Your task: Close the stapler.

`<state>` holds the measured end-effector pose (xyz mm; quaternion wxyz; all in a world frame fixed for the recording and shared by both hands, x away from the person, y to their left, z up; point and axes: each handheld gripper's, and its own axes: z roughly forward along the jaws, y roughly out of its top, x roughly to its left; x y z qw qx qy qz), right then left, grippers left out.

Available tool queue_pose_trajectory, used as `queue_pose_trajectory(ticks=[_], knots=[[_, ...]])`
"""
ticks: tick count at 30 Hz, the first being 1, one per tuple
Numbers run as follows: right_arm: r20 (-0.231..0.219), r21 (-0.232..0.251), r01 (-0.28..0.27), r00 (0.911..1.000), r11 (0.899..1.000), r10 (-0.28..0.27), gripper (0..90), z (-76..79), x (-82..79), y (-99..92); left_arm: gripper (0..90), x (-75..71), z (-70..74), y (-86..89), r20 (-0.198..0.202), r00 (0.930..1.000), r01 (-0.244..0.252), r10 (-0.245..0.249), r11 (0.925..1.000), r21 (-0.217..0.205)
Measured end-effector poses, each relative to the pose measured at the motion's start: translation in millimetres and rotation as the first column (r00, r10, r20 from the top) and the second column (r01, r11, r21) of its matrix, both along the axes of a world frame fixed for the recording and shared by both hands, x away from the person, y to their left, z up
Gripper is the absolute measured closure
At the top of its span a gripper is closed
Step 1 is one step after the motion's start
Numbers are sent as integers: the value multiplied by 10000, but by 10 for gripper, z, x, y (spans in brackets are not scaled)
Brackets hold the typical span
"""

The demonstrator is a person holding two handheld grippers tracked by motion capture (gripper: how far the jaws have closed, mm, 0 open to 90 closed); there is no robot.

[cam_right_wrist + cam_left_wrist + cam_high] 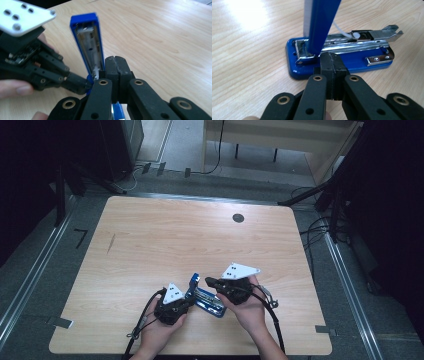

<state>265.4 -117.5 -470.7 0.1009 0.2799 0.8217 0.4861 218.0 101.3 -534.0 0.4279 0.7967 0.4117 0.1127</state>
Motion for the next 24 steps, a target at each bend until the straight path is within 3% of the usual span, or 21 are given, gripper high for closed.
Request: queue_pose_trajectory(ticks=[15,24], knots=[[402,407,295,9987,9987,-311,900,333,96,124,900,8,-1,-45,131,9998,173,-174,9998,101],[573,423,-77,9983,9991,53,900,413,82,293,900,6,0,-50,166,9997,186,-188,9997,147]])
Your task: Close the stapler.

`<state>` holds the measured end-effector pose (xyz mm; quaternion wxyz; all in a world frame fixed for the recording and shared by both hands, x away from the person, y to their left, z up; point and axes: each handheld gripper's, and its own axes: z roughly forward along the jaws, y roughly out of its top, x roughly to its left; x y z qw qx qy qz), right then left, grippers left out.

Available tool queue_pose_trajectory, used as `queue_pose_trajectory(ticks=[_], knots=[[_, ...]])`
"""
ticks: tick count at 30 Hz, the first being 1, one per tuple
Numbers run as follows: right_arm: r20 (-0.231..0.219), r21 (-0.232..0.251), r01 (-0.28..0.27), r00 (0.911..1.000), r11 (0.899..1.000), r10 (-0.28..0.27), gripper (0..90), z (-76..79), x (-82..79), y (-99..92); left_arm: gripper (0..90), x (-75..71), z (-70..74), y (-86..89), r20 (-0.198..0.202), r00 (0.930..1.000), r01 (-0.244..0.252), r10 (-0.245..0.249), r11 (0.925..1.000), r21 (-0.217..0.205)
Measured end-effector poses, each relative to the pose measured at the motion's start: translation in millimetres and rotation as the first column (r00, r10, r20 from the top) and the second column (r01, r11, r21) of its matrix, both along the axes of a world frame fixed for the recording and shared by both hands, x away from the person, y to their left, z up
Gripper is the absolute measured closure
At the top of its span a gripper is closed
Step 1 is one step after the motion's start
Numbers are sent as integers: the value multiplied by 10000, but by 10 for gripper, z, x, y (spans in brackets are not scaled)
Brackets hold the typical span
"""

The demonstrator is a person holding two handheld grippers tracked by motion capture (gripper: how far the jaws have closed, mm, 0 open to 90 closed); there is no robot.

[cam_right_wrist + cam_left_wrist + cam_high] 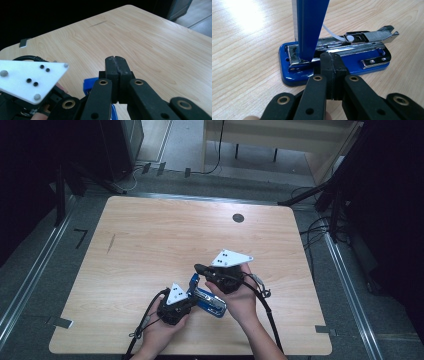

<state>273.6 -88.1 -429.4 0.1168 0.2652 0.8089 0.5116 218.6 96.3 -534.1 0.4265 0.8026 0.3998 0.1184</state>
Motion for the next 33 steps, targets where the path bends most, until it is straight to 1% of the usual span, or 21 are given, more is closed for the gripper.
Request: queue_pose_trajectory(ticks=[7,15,19,24,29,33], knots=[[81,-115,-365,9993,9993,366,900,-5,-51,94,900,-2,1,-1,2,10000,15,-15,10000,24],[119,-130,-367,9992,9992,369,900,-17,-71,83,900,-2,2,-1,-2,10000,21,-21,10000,21],[114,-165,-342,9993,9993,344,900,-25,-87,40,900,-3,1,0,-3,10000,53,-53,10000,13],[88,-229,-207,9997,9995,210,900,-86,-97,-48,900,-5,0,0,-9,10000,63,-63,10000,-4],[-26,-266,-27,10000,9996,27,900,-146,-135,-178,900,-11,0,3,10,9996,268,-268,9996,43],[-97,-319,114,9999,9994,-117,900,-195,-187,-290,900,-10,0,4,26,9996,265,-265,9996,56]])
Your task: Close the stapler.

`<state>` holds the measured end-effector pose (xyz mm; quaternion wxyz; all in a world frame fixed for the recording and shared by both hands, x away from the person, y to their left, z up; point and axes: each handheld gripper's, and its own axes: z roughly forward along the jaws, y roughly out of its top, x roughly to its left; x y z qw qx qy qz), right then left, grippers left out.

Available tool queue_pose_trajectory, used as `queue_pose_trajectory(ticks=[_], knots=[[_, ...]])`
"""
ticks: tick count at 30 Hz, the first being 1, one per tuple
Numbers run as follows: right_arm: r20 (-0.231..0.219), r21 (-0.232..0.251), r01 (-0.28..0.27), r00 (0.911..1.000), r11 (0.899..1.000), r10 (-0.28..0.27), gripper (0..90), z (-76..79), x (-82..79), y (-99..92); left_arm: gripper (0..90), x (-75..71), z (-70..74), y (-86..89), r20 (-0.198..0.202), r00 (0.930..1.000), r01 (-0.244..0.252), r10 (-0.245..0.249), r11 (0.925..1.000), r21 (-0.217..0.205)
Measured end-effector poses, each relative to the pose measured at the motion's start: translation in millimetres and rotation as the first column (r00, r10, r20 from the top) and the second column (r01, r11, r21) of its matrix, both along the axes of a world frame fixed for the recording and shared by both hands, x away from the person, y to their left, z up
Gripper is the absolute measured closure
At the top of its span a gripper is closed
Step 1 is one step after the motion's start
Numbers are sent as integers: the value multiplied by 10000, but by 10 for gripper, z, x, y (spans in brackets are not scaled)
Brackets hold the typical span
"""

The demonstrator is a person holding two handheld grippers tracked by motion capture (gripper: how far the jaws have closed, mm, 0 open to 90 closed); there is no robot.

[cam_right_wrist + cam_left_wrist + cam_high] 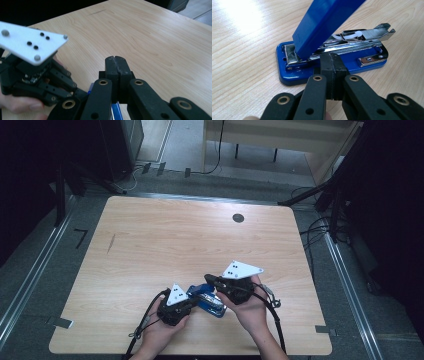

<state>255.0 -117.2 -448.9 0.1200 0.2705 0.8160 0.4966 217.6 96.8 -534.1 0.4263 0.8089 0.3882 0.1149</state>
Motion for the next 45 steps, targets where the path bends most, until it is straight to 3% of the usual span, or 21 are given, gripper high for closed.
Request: queue_pose_trajectory(ticks=[23,30,34,38,40,42,45], knots=[[-700,-537,238,9972,9983,-276,900,-468,-235,-303,900,-14,2,-3,33,10000,67,-67,9999,114],[-772,-207,410,9961,9989,-425,900,-509,-296,-362,900,-17,5,3,48,9999,128,-129,9998,125],[-944,-255,525,9940,9983,-546,900,-570,-295,-374,900,-21,4,8,68,9999,117,-117,9999,-9],[-958,102,719,9929,9974,-706,900,-605,-320,-391,900,-25,7,14,110,9999,122,-121,9999,-33],[-939,-271,761,9925,9967,-784,900,-605,-327,-374,900,-26,6,14,120,9999,115,-115,9999,-25],[-1026,-220,882,9906,9959,-900,900,-601,-334,-369,900,-27,7,17,132,9999,104,-104,9999,-55],[-788,-441,1003,9915,9940,-1035,900,-593,-374,-340,900,-28,7,22,153,9999,71,-69,9999,-117]])
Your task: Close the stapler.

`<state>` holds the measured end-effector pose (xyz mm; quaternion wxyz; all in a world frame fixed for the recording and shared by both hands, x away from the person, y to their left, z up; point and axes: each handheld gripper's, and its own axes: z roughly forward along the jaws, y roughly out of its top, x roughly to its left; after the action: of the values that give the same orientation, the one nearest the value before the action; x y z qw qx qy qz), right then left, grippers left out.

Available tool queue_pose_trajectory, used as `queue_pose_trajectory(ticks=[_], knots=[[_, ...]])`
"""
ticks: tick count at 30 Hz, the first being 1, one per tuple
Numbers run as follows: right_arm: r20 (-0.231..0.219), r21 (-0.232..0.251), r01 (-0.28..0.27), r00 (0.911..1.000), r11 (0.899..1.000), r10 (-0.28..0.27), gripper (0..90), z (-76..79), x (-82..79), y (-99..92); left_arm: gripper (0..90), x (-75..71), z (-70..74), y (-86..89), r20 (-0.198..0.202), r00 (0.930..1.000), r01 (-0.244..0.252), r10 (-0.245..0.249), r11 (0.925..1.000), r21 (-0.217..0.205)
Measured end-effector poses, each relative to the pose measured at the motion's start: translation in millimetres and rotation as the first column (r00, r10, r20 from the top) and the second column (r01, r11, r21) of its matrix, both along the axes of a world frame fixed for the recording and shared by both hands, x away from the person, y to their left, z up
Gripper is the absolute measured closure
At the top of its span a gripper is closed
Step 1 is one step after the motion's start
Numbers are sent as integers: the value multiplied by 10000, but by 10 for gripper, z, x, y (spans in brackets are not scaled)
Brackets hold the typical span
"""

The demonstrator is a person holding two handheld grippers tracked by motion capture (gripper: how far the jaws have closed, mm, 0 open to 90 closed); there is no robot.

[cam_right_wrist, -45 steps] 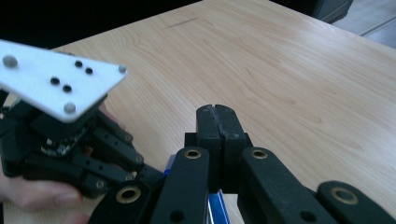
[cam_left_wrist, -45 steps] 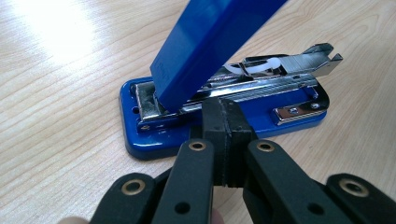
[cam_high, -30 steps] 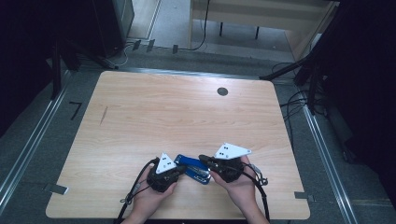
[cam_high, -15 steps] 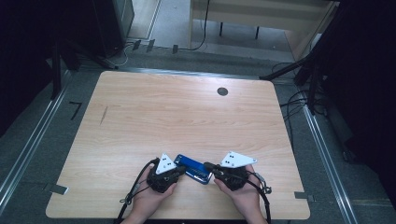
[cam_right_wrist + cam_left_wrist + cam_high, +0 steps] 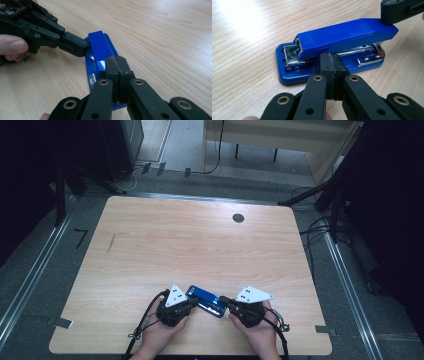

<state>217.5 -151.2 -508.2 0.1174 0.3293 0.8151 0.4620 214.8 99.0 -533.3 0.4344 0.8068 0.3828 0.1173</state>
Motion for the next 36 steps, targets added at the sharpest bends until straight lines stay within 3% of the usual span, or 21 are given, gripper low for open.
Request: queue_pose_trajectory(ticks=[4,7,9,14,16,22,27,29,33,36], knots=[[-105,-111,212,9997,9997,-214,900,22,-36,12,900,-23,7,23,202,9998,-12,17,9998,-212],[-23,334,315,9995,9989,-315,900,61,-56,-32,886,-43,11,38,286,9996,40,-33,9997,-236],[-17,253,392,9992,9989,-392,900,77,-67,-52,880,-54,11,47,338,9994,71,-61,9996,-270],[-152,628,414,9991,9972,-406,900,48,-104,-100,866,-104,34,103,461,9989,10,5,9994,-338],[-199,729,392,9991,9966,-379,900,38,-127,-111,854,-132,48,152,659,9976,-195,209,9996,-205],[-434,722,247,9988,9971,-216,900,-3,-214,-116,796,-144,105,440,965,9901,-969,1016,9939,-518],[-667,569,-147,9976,9983,185,900,-77,-299,-29,636,-113,92,672,1170,9755,-1809,1862,9820,-544],[-742,483,-319,9966,9983,355,900,-101,-314,17,574,-98,85,759,1250,9663,-2198,2252,9740,-553],[-973,429,-503,9938,9978,543,900,-157,-289,108,443,-96,87,957,1493,9387,-3054,3106,9505,-574],[-1247,225,-615,9901,9979,639,900,-218,-262,163,327,-86,93,1094,1458,9193,-3640,3656,9306,-384]])
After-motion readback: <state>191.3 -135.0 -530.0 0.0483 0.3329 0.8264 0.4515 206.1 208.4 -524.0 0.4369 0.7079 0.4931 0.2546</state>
